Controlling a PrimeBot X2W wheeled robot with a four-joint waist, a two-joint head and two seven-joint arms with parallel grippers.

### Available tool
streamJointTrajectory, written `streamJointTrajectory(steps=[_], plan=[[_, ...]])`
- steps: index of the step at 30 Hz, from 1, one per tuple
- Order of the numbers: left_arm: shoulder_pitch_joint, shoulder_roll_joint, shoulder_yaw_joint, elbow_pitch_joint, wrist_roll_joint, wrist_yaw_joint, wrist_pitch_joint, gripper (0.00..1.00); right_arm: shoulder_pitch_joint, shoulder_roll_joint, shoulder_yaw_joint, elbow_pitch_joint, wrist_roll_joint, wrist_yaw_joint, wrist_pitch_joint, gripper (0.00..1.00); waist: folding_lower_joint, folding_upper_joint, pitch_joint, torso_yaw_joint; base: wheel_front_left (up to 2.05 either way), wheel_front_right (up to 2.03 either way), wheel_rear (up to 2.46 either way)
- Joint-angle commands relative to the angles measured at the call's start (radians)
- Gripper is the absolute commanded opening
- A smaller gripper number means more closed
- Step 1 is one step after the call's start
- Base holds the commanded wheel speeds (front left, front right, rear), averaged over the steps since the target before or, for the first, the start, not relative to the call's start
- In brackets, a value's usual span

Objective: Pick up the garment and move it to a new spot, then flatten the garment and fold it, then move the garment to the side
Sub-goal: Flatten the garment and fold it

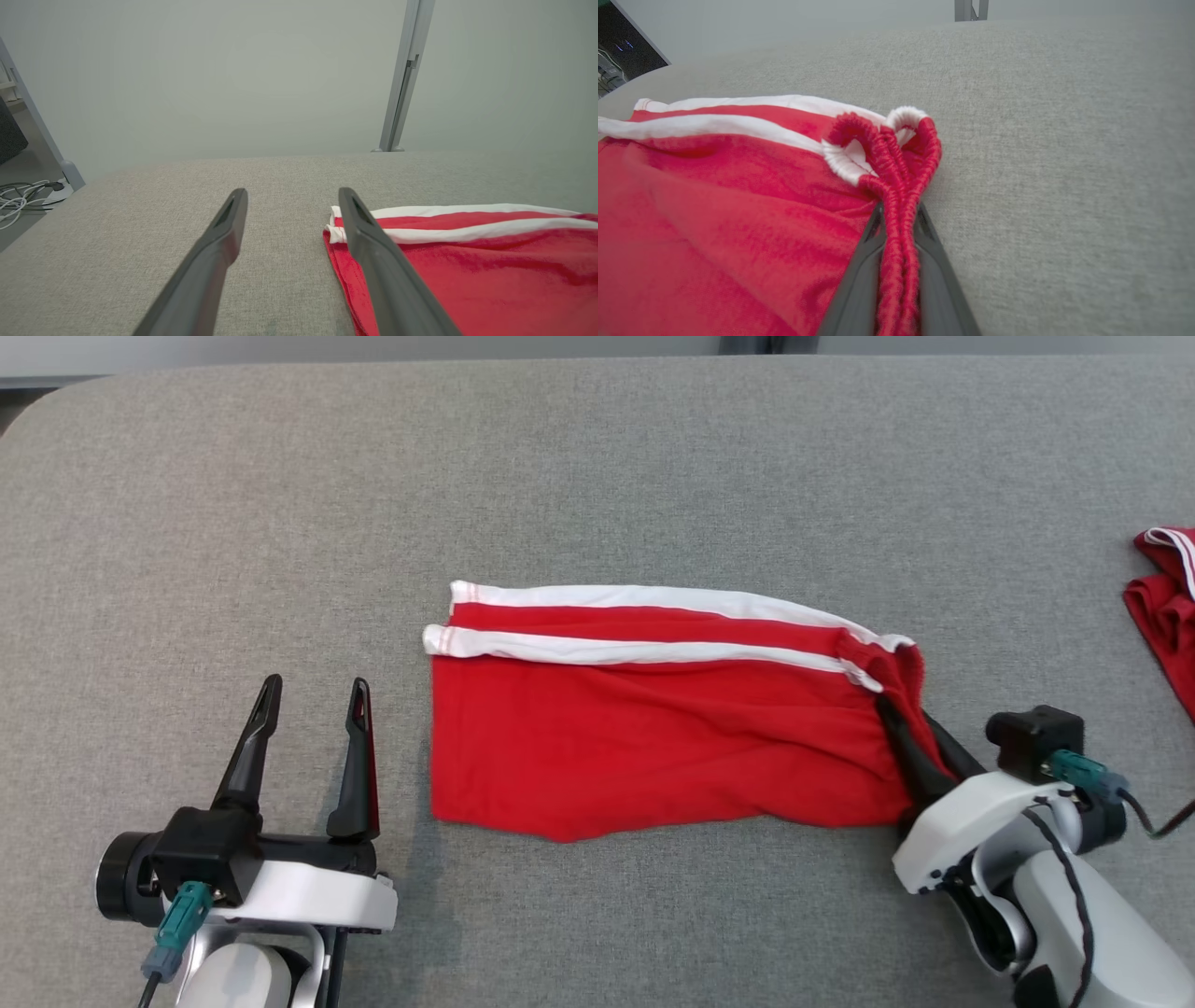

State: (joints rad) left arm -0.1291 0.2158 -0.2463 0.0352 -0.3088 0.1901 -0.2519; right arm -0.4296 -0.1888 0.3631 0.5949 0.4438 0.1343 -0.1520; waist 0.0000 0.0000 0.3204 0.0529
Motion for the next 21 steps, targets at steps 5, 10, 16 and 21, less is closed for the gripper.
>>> streamJointTrajectory(steps=[5,10,16,21], plan=[[-0.007,0.004,0.002,0.006,-0.008,-0.002,-0.006,1.0,0.041,-0.073,-0.002,0.0,0.036,-0.006,-0.005,0.0,0.0,0.0,-0.011,-0.011,0.0,0.0,0.0],[-0.002,0.007,0.004,0.007,-0.009,-0.001,-0.008,1.0,0.038,-0.072,0.028,-0.065,0.11,-0.004,0.018,0.0,0.0,0.0,-0.016,-0.021,0.0,0.0,0.0],[-0.003,0.01,-0.001,0.011,-0.011,-0.004,-0.009,1.0,0.043,-0.08,0.07,-0.242,0.345,-0.003,0.111,0.0,0.0,0.0,-0.025,-0.03,0.0,0.0,0.0],[-0.016,0.006,-0.012,0.018,-0.011,-0.008,-0.009,1.0,0.027,-0.074,0.089,-0.417,0.613,-0.003,0.229,0.0,0.0,0.0,-0.028,-0.015,0.0,0.0,0.0]])
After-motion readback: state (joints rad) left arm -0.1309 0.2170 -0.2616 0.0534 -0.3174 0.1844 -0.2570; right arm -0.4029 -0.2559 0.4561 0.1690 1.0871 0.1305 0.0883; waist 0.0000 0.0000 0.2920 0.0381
